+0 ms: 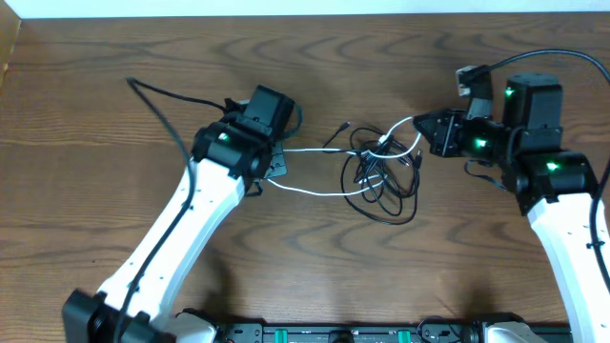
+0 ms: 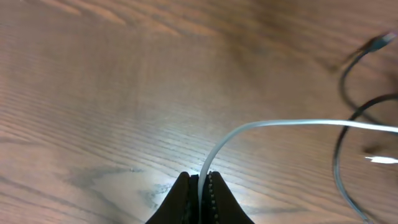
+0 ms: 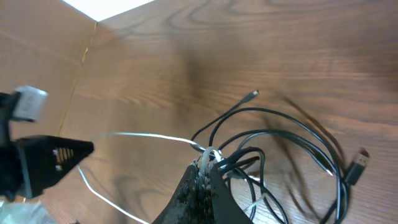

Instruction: Untangle cables

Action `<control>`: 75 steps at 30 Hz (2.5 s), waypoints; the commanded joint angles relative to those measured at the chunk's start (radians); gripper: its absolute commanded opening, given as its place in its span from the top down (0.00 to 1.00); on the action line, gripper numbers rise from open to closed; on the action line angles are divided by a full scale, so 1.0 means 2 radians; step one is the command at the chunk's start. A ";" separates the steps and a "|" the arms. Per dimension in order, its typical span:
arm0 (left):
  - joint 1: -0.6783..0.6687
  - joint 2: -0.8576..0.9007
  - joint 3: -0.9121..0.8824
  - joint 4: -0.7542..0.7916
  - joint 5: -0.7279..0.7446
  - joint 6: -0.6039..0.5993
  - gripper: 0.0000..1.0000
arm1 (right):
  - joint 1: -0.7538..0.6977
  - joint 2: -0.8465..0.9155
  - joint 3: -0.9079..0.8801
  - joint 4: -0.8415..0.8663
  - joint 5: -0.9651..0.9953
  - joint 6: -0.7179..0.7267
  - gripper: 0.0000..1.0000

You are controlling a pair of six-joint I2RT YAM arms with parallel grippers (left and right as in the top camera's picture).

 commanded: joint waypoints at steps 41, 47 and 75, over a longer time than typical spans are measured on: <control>0.002 0.039 0.081 0.058 0.064 0.142 0.93 | -0.095 0.026 0.073 -0.086 0.106 -0.038 0.87; 0.002 -0.028 0.187 0.111 0.130 0.145 0.93 | -0.063 0.048 0.073 -0.083 0.096 -0.052 0.87; 0.002 -0.111 0.220 0.341 0.291 0.076 0.93 | 0.053 0.060 0.073 -0.028 -0.010 -0.076 0.64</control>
